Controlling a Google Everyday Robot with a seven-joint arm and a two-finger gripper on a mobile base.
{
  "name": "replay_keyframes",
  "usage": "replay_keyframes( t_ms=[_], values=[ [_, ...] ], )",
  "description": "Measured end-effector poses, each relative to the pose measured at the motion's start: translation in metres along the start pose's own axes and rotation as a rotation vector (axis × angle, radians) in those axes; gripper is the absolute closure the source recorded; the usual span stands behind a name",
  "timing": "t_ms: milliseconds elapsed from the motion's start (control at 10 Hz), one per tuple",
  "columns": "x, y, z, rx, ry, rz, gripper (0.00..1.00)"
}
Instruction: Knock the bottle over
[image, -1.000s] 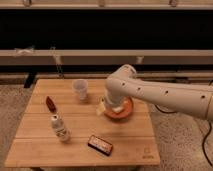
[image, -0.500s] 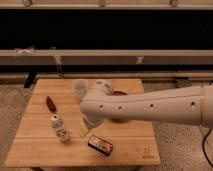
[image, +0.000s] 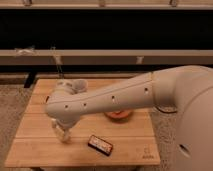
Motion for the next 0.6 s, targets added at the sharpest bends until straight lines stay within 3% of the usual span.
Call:
replay_keyframes(
  t_ms=[300,600],
  values=[
    [0.025,-0.012,0.002,0.000,0.003,-0.024,0.20],
    [0.043,-0.013,0.005,-0.011,0.012,0.012,0.20]
  ],
)
